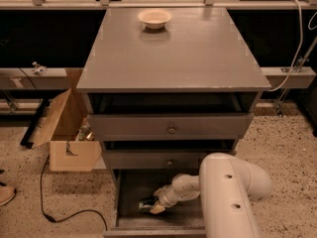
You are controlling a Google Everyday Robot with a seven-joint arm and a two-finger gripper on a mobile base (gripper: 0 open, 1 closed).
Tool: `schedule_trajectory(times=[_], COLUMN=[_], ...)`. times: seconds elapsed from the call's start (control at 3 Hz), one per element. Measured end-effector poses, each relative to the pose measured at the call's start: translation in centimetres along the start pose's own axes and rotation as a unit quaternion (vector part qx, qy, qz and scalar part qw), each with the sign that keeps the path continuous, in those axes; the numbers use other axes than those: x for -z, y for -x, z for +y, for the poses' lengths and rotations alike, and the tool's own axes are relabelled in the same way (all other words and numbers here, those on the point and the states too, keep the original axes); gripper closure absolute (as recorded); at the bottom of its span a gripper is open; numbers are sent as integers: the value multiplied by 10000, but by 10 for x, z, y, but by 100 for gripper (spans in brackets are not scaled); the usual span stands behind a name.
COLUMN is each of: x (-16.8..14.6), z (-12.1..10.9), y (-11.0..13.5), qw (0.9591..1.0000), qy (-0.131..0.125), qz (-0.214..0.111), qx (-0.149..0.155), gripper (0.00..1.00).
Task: Pick green can from bottom drawer and place on counter
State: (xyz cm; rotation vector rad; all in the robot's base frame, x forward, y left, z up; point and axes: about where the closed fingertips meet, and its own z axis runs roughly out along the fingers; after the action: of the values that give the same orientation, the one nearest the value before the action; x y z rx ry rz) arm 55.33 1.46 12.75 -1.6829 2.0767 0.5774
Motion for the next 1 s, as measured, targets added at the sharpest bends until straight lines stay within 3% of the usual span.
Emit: schedule_trajectory(times=[0.33, 0.67, 1.0], x=[-4, 53, 131], z=[3, 25, 64], y=[1, 16, 74], qw=[10000, 9988, 9887], qy=[65, -142, -158], qz=[7, -416, -1108], qx=[9, 234, 998], gripper=[67, 98, 100])
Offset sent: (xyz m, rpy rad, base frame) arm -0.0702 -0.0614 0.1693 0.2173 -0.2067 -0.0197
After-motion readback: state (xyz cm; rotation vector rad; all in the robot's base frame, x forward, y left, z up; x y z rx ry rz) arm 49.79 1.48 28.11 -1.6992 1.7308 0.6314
